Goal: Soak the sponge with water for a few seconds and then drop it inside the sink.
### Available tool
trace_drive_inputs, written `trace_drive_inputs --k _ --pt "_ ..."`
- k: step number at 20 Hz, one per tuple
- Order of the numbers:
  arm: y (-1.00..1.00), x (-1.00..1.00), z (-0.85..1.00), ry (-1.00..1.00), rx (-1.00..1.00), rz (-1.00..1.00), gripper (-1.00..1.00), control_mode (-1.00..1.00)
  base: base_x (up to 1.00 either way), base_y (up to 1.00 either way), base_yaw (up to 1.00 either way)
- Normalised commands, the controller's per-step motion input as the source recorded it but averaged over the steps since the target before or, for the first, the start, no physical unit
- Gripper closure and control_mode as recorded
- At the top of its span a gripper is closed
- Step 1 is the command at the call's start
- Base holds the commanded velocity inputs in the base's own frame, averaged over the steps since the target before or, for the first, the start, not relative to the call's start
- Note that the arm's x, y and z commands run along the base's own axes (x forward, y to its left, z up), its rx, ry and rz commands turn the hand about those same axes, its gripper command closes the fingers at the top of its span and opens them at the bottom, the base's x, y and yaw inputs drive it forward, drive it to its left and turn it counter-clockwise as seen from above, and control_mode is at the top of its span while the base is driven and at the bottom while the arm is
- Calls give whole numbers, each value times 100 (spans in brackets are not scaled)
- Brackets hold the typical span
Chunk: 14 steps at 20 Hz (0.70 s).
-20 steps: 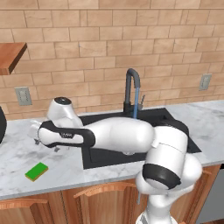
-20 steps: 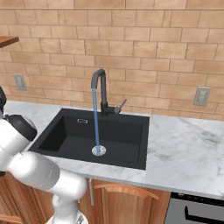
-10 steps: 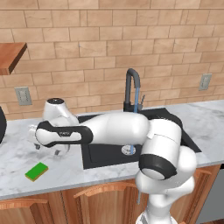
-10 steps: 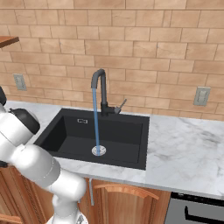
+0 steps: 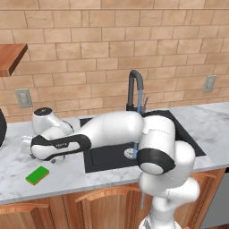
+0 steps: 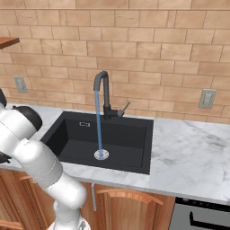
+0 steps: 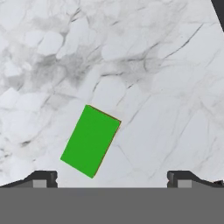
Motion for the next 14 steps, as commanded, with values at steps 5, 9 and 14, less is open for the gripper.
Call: trace_drive_inputs --k 5,9,14 --pt "0 0 -15 -1 0 -2 -100 -100 0 0 0" --pt "0 4 -9 0 0 -5 -100 -100 0 0 0" --pt "0 1 -14 0 0 -4 -100 -100 0 0 0"
